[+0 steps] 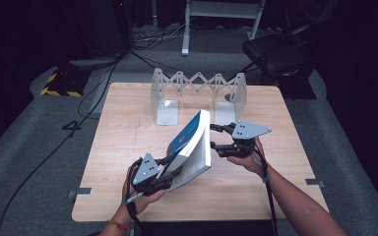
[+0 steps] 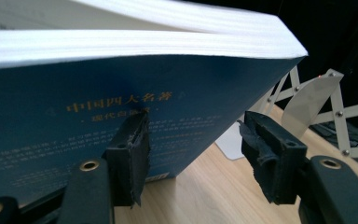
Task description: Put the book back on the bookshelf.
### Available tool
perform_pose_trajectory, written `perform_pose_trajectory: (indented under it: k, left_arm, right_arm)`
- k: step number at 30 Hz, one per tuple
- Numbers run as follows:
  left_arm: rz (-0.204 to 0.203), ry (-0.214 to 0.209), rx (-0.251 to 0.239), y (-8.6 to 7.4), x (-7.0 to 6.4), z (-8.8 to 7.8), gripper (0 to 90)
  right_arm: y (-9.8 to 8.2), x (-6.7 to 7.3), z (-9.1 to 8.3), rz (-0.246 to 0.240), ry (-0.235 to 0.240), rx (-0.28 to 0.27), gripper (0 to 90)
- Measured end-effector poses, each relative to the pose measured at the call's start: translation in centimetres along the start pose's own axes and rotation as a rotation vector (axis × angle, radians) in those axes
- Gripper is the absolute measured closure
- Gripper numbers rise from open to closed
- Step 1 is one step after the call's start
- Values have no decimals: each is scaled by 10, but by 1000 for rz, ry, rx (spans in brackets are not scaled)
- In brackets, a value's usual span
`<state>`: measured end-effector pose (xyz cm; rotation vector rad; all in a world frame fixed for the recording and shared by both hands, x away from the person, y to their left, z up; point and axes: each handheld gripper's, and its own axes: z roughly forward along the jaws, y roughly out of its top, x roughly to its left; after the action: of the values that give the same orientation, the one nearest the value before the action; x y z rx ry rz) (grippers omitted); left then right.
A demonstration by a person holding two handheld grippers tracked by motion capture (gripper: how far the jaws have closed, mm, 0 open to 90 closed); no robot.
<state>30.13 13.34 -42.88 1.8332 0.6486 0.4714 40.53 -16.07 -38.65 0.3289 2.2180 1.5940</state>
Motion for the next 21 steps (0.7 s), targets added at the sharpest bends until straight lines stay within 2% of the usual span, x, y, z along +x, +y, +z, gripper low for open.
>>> perform_pose_trajectory:
  k: [2, 5, 7, 9, 11, 12, 17, 20, 21]
  left_arm:
    - [-6, 8, -2, 0, 0, 1, 462]
    - [0, -5, 1, 0, 0, 1, 446]
    - [18, -15, 1, 1, 2, -2, 498]
    - [9, -21, -12, 0, 7, -5, 556]
    - [-19, -52, -35, -2, 17, -9, 638]
    - [-19, -52, -35, -2, 17, -9, 668]
    - [-65, -152, -71, -3, 26, 4, 671]
    - [-68, -188, -74, 1, 26, 14, 655]
    - [-71, -210, -76, 3, 26, 21, 652]
  right_arm:
    - [2, 2, 3, -3, -6, -2, 420]
    - [6, 0, 8, 3, 15, -9, 416]
    - [9, 1, 12, 0, 14, -8, 416]
    - [12, 3, 16, -1, 11, -12, 416]
    - [14, 3, 20, 0, 6, -18, 416]
    - [14, 3, 20, 0, 6, -18, 416]
    - [14, -2, 22, 13, -2, -36, 437]
    - [11, -8, 15, 31, -8, -39, 477]
    - [10, -8, 11, 19, -17, -41, 487]
